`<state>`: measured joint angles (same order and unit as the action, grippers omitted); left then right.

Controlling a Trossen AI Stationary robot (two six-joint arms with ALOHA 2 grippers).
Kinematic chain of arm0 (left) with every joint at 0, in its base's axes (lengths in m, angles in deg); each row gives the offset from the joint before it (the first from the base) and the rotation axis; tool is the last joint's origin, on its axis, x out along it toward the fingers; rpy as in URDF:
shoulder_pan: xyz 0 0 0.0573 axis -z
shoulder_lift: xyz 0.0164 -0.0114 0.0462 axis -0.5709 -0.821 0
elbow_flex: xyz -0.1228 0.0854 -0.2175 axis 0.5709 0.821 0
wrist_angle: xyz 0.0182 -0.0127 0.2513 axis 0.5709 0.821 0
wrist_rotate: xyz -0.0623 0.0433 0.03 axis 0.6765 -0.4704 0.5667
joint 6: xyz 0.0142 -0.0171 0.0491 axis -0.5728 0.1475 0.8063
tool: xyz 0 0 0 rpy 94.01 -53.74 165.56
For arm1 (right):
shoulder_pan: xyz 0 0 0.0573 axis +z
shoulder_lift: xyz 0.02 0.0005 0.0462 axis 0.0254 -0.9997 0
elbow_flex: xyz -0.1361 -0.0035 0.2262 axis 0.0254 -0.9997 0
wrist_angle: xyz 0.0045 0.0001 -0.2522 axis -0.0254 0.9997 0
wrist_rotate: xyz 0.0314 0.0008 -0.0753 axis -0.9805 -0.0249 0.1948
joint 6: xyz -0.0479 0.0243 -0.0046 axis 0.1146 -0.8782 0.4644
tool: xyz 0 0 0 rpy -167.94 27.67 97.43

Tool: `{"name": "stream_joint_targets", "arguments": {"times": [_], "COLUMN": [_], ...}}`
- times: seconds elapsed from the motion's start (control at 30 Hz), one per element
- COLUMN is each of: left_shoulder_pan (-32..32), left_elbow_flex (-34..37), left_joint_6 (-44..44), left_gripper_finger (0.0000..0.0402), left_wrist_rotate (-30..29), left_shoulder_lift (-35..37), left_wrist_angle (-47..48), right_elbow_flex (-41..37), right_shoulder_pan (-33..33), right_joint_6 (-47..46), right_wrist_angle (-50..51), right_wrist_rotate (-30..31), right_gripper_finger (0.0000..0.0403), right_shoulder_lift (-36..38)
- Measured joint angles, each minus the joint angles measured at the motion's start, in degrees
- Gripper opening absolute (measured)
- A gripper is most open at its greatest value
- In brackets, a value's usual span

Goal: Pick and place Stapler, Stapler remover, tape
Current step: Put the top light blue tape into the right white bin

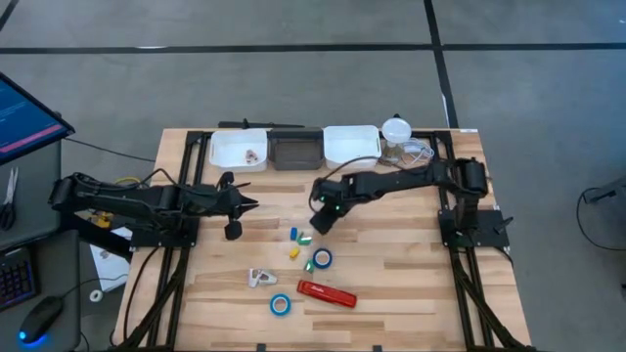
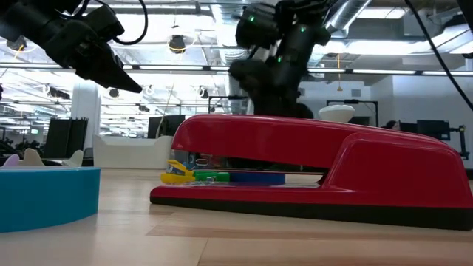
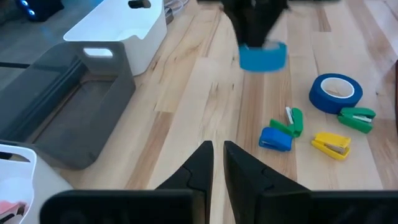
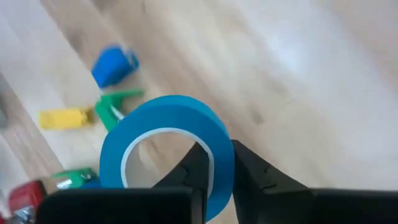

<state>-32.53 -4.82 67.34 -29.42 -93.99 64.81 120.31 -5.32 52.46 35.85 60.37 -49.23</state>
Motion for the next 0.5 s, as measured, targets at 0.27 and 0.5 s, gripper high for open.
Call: {"name": "stream_joint_targets", "arguments": {"times": [0.27, 0.5], "left_shoulder_pan": [0.0, 0.0], "left_elbow_flex": [0.0, 0.0], "left_joint_6": [0.0, 0.0], "left_gripper_finger": [0.003, 0.003], "left_wrist_rotate": [0.0, 0.0], "left_shoulder_lift": [0.0, 0.0], "left_wrist_angle": [0.0, 0.0], "right_elbow_flex": [0.0, 0.0], "right_shoulder_pan": [-5.0, -12.6], "right_joint_6": [3.1, 5.5], "right_wrist_angle": [1.6, 4.2], "right_wrist_rotate": [4.2, 8.2], "right_gripper_finger": [0.0029, 0.0029], "right_shoulder_lift": [7.9, 13.1]}}
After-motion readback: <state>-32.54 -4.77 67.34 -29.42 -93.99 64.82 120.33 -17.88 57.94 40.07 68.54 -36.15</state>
